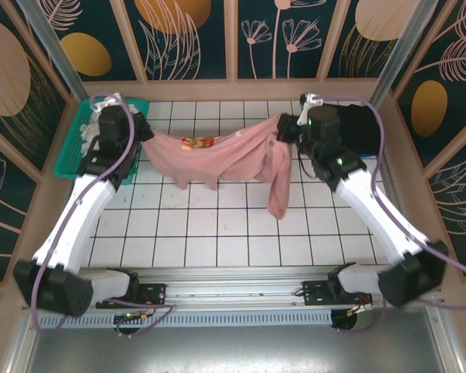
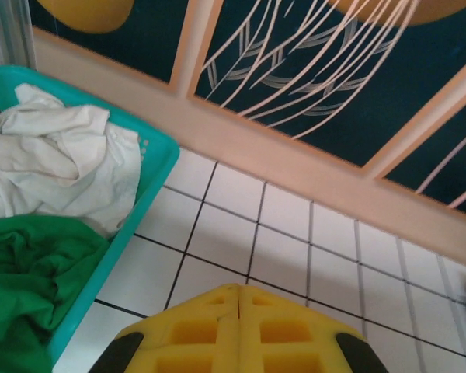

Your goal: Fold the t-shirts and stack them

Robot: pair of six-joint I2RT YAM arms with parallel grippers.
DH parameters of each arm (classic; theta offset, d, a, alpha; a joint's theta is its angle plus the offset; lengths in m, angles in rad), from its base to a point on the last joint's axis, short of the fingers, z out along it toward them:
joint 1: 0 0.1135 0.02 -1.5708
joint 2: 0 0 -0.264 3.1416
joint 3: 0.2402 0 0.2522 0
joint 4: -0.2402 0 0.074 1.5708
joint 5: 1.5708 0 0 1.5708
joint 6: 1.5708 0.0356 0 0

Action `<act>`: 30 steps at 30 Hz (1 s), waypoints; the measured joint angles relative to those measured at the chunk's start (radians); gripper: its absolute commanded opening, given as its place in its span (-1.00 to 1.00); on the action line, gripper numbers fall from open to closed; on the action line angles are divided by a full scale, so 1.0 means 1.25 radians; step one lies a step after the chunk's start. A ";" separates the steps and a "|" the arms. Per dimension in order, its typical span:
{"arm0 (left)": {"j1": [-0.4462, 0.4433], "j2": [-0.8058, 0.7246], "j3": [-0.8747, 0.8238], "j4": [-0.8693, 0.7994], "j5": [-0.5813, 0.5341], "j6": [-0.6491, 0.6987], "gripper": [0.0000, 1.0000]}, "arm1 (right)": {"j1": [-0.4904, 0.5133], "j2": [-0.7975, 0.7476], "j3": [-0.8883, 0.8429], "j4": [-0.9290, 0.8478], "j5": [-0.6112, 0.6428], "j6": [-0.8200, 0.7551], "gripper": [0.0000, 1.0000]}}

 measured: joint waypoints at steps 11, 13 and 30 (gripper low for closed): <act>0.004 0.368 0.086 -0.067 -0.055 0.015 0.58 | -0.158 0.445 0.114 -0.096 -0.085 -0.044 0.53; 0.004 0.307 0.011 -0.056 -0.043 0.015 0.59 | -0.149 0.370 0.031 -0.085 -0.064 -0.044 0.53; -0.146 0.182 -0.467 0.150 0.136 -0.089 0.16 | 0.144 0.142 -0.365 -0.016 0.149 0.071 0.26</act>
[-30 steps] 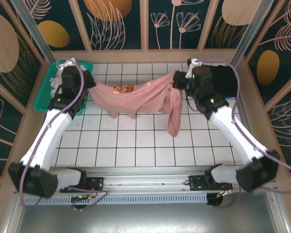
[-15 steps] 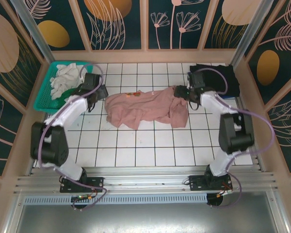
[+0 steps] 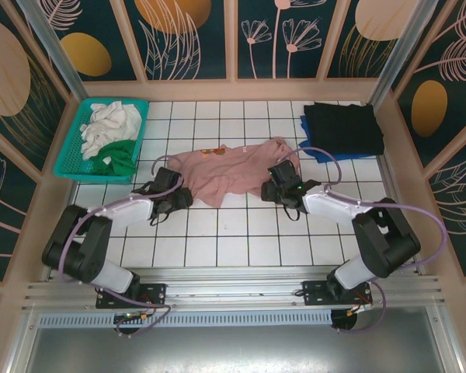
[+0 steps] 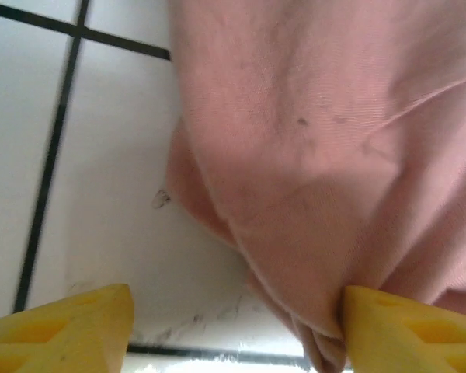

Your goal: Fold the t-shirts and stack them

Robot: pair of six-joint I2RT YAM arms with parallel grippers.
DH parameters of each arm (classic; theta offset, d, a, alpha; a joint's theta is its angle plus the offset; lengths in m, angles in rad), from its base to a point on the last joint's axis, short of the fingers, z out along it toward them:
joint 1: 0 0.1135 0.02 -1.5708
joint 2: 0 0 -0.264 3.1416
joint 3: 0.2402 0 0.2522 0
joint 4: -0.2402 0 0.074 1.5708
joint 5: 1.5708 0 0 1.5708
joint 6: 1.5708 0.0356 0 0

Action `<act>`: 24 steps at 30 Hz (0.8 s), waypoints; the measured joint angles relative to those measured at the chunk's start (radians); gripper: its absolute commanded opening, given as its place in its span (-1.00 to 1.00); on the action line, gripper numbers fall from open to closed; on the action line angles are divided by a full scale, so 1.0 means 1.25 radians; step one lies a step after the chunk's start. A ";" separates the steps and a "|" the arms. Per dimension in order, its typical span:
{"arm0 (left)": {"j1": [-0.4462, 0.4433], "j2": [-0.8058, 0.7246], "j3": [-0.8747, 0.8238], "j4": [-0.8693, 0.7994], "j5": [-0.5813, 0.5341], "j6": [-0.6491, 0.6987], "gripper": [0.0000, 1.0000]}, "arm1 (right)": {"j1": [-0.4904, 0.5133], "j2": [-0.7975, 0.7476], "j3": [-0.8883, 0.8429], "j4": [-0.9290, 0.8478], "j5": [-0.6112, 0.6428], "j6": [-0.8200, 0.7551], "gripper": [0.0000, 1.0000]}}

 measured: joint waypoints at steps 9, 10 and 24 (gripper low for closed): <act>-0.002 0.031 0.060 0.023 0.017 0.002 -0.85 | 0.000 0.092 0.009 -0.014 0.084 0.014 -0.56; -0.002 0.029 0.066 0.021 0.016 0.004 -0.95 | 0.000 0.090 0.009 -0.023 0.096 0.016 -0.65; -0.001 -0.267 0.209 -0.128 -0.120 0.017 -1.00 | -0.131 -0.330 0.022 -0.133 0.170 -0.031 -1.00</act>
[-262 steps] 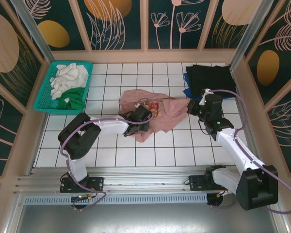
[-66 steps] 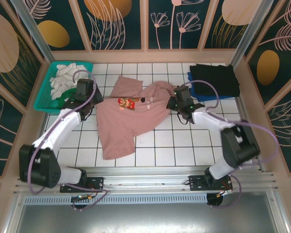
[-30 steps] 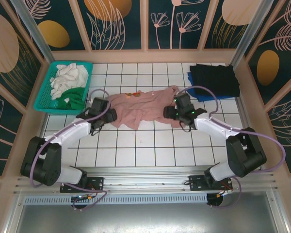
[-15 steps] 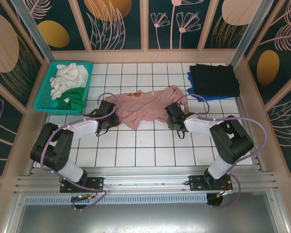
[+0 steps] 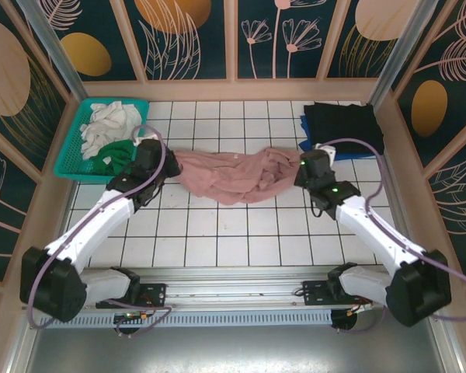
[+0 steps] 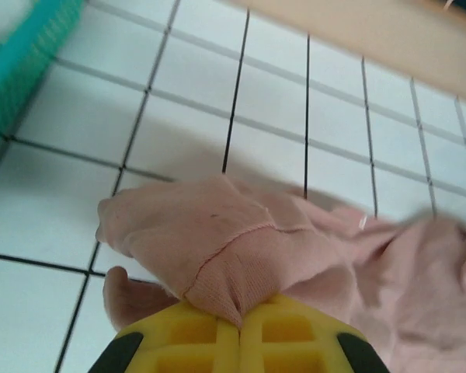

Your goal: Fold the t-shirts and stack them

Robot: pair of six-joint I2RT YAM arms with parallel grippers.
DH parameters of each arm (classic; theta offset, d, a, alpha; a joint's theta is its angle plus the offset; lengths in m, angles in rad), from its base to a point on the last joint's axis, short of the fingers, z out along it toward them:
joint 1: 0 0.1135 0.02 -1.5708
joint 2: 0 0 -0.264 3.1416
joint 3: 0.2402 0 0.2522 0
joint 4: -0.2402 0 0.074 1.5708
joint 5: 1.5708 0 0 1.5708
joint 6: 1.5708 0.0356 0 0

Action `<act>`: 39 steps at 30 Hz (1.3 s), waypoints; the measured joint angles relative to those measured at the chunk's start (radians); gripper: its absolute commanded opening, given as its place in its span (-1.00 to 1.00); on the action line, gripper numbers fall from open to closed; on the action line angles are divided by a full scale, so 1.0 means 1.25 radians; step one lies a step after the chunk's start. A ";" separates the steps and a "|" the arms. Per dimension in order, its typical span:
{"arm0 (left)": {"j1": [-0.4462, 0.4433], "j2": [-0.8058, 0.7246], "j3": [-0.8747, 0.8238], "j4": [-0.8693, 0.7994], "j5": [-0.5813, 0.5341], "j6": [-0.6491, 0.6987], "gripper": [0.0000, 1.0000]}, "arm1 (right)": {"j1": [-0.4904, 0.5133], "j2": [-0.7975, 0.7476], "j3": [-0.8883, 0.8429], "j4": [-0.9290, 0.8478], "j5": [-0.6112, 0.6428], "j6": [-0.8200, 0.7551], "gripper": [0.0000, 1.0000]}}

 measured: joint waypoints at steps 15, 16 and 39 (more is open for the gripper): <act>0.073 -0.020 -0.123 -0.050 -0.076 -0.019 -1.00 | -0.167 0.031 -0.092 -0.013 -0.103 0.010 0.07; 0.073 -0.006 -0.143 -0.051 -0.067 -0.023 -1.00 | -0.149 0.025 -0.094 -0.019 -0.111 0.012 0.12; 0.073 0.017 -0.183 -0.015 -0.021 -0.039 -1.00 | 0.063 0.598 0.301 0.159 -0.247 -0.091 -0.20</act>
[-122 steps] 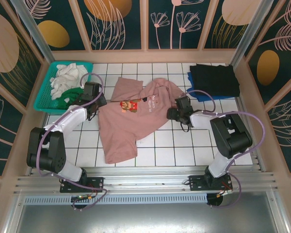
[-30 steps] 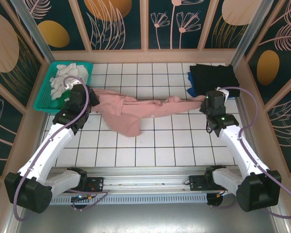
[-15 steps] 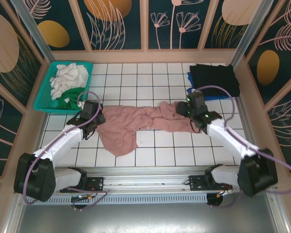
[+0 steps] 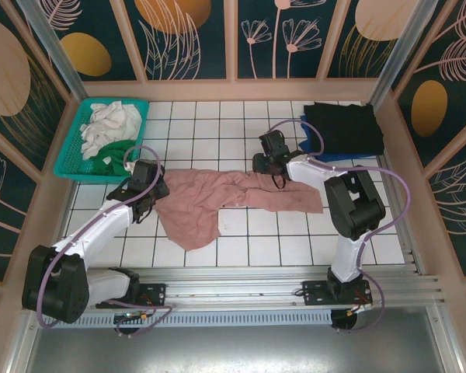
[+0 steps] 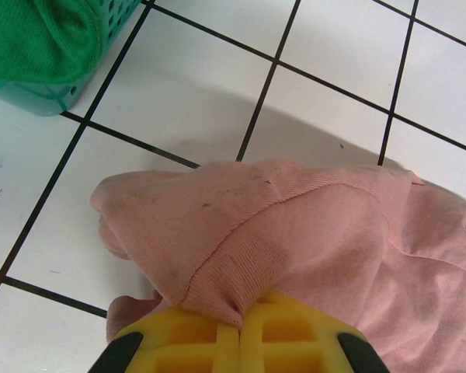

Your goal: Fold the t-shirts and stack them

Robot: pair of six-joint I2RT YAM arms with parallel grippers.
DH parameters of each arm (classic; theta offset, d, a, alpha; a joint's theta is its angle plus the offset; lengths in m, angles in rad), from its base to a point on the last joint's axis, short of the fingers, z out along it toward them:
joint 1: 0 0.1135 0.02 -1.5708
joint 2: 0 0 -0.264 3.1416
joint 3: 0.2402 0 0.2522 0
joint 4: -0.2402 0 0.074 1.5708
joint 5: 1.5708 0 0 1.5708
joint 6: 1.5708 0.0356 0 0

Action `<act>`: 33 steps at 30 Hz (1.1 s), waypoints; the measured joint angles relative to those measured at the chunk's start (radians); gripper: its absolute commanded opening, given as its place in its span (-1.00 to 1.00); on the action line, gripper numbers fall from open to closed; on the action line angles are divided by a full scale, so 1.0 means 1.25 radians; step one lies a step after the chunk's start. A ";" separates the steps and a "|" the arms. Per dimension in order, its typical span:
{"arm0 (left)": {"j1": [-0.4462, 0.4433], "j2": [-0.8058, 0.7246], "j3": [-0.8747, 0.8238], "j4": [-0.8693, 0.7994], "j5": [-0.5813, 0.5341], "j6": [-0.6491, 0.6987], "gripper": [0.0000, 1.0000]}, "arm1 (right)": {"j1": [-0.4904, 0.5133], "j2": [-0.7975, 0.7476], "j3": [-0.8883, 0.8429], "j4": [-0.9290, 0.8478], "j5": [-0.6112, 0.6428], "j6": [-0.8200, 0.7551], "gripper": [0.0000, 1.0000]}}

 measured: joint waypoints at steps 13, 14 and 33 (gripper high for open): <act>0.000 0.000 0.000 0.000 0.002 0.001 -1.00 | 0.000 0.042 0.034 -0.014 -0.013 -0.017 -0.14; 0.000 0.000 0.000 0.000 0.002 0.002 -1.00 | 0.000 0.043 0.034 -0.015 -0.015 -0.014 -0.24; 0.007 -0.067 0.240 -0.103 0.018 0.045 -1.00 | 0.000 -0.442 -0.059 -0.057 0.109 -0.011 -1.00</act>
